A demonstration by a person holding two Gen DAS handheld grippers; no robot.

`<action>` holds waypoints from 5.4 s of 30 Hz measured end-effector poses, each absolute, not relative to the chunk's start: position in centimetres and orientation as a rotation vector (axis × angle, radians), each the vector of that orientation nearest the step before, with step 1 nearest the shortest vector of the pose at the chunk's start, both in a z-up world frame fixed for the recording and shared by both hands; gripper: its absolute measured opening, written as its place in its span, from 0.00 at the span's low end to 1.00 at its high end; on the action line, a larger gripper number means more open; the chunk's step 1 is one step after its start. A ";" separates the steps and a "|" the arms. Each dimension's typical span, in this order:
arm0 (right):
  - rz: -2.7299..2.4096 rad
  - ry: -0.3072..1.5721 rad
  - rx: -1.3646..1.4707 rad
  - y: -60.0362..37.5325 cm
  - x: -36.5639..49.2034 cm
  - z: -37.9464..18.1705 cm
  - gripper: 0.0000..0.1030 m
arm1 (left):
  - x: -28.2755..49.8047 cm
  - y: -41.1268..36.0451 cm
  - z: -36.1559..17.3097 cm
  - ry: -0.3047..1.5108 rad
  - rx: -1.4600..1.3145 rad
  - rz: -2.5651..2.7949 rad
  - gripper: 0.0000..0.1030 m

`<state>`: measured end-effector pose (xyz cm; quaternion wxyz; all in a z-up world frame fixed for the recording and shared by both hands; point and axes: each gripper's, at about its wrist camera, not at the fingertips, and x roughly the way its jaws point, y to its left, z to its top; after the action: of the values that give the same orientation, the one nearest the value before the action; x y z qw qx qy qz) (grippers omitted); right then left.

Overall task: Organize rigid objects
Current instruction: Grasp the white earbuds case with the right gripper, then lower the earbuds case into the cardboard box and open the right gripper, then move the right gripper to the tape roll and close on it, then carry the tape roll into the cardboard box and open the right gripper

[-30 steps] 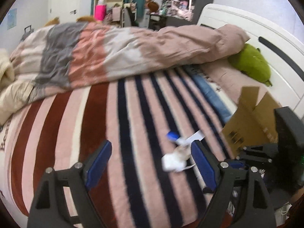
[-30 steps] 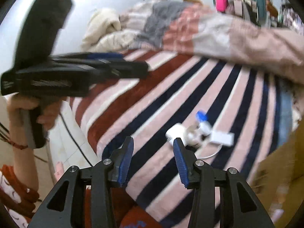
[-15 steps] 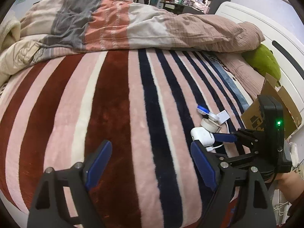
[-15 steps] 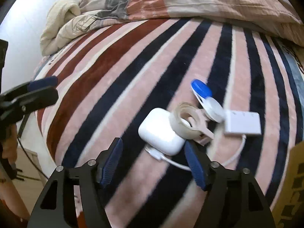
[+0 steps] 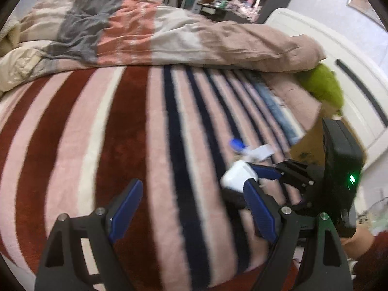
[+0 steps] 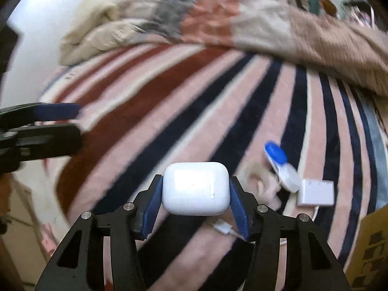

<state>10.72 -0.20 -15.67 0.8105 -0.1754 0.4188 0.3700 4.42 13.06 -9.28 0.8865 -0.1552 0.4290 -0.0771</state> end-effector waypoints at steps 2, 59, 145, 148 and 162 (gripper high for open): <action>0.848 0.838 -0.380 -0.7 9.4 -13.6 0.48 | 4.6 11.8 -7.9 0.873 -0.341 -0.223 0.80; 0.903 0.711 -0.453 -8.9 5.4 -2.7 0.91 | 7.8 7.3 -1.0 0.845 -0.141 -0.093 0.78; 0.869 0.812 -0.504 -1.7 10.9 -16.5 0.31 | 6.0 10.4 -9.8 0.919 -0.293 -0.178 0.78; 0.897 0.760 -0.483 -2.4 9.7 -14.0 0.31 | 6.1 8.6 -8.3 0.904 -0.270 -0.206 0.78; 0.845 0.560 -0.314 -13.6 6.7 -2.6 0.31 | 8.7 -5.6 0.1 0.815 -0.166 -0.461 0.39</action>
<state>6.71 -13.58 -2.58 0.8624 -0.1500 0.2668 0.4031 8.73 -5.62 0.14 0.8892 -0.0797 0.3922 -0.2217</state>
